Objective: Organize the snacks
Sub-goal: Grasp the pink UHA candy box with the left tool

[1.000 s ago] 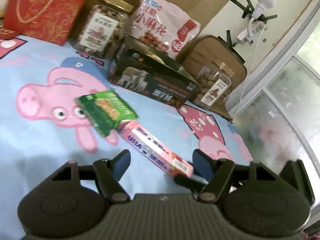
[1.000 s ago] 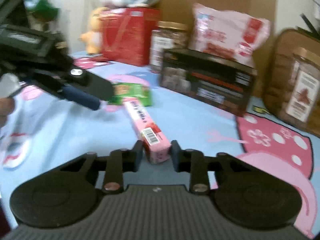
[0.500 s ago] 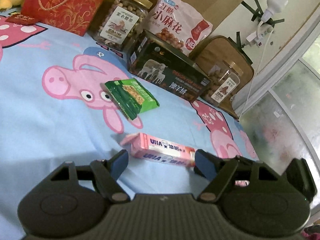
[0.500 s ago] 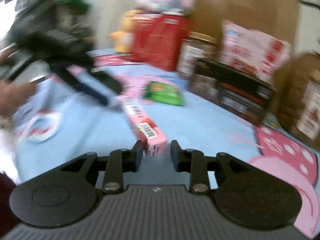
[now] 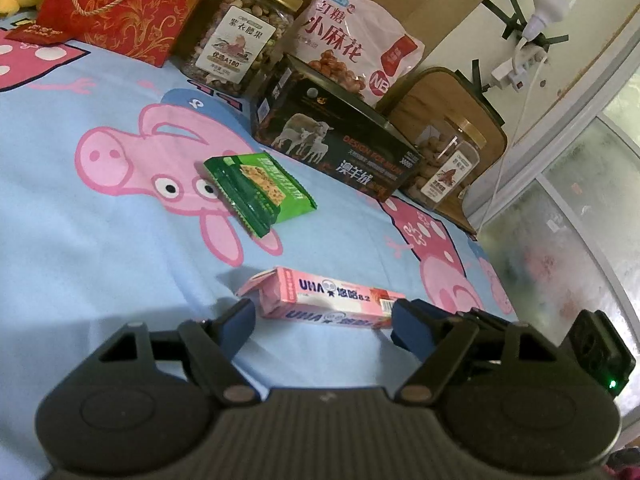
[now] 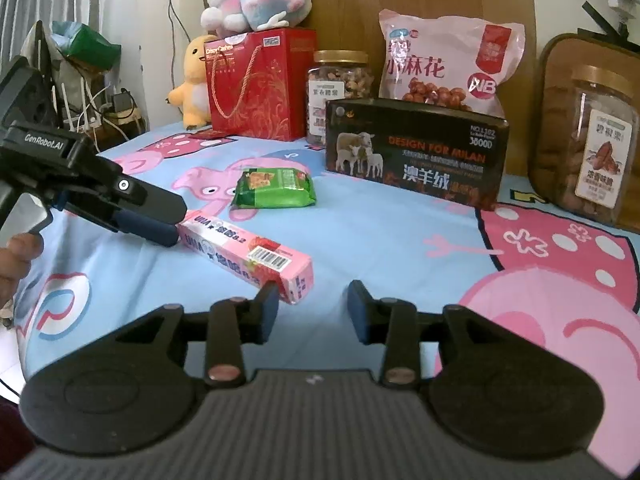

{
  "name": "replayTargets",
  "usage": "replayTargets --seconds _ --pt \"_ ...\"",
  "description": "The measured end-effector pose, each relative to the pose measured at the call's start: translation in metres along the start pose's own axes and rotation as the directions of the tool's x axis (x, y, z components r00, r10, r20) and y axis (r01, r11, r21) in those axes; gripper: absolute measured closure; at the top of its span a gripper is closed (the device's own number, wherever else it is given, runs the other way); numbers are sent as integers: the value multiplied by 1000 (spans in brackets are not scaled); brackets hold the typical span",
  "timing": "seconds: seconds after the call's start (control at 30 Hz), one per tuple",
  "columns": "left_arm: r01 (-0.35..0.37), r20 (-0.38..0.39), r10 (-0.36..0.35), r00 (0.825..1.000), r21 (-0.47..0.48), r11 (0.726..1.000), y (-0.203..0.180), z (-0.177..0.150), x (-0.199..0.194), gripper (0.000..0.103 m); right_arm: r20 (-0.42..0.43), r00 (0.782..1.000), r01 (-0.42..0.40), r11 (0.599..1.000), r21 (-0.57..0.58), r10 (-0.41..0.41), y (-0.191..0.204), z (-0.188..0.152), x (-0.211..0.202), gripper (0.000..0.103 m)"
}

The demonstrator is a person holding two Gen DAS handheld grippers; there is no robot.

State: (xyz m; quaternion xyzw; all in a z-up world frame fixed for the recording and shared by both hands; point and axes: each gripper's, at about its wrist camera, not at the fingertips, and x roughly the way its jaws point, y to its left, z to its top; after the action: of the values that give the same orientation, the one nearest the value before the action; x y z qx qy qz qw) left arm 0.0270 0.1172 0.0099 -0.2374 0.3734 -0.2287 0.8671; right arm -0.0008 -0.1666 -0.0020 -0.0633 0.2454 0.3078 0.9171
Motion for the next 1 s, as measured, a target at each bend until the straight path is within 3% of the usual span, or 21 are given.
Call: replayTargets --seconds 0.33,0.73,1.0 --pt "9 -7 -9 1000 2 1000 -2 1 3 25 -17 1000 -9 997 -73 8 11 -2 0 58" --pt "14 -11 -14 1000 1 1000 -2 2 5 25 -23 1000 -17 998 -59 16 9 -2 1 58" --pt "21 -20 -21 1000 -1 1000 -6 10 15 19 -29 999 -33 996 -86 30 15 -2 3 58"
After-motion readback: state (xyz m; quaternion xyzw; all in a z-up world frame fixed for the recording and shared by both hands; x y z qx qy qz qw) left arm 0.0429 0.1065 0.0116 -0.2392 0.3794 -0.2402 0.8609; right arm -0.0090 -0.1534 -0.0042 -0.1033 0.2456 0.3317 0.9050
